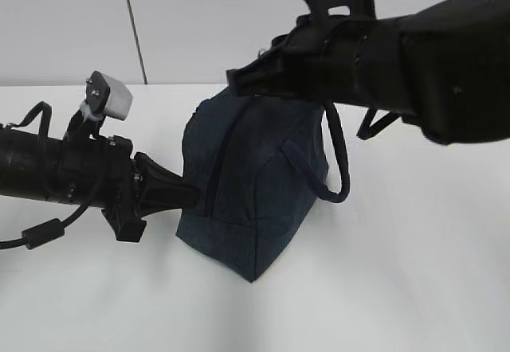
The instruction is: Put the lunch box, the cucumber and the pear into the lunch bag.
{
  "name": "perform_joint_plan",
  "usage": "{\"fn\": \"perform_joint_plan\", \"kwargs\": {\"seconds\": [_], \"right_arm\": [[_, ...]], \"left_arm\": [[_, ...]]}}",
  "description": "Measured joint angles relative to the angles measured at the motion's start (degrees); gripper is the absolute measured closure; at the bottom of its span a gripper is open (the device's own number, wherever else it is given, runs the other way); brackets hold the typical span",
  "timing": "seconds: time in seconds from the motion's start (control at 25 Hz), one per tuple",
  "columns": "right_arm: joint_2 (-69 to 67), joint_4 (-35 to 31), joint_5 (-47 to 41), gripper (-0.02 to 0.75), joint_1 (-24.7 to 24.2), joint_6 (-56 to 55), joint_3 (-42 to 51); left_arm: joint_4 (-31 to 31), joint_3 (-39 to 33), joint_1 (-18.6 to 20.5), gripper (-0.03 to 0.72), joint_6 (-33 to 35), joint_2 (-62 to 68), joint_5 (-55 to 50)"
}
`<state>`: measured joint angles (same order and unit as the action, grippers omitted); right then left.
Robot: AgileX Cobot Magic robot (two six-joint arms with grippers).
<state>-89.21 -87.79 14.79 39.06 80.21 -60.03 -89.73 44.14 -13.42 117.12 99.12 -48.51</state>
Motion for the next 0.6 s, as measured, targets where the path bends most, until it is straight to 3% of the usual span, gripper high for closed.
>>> {"fn": "perform_joint_plan", "kwargs": {"seconds": [0.6], "right_arm": [[-15.1, -2.5, -15.3, 0.738, -19.8, 0.2, -13.4]], "left_arm": [[2.2, 0.0, 0.0, 0.685, 0.0, 0.0, 0.6]]}}
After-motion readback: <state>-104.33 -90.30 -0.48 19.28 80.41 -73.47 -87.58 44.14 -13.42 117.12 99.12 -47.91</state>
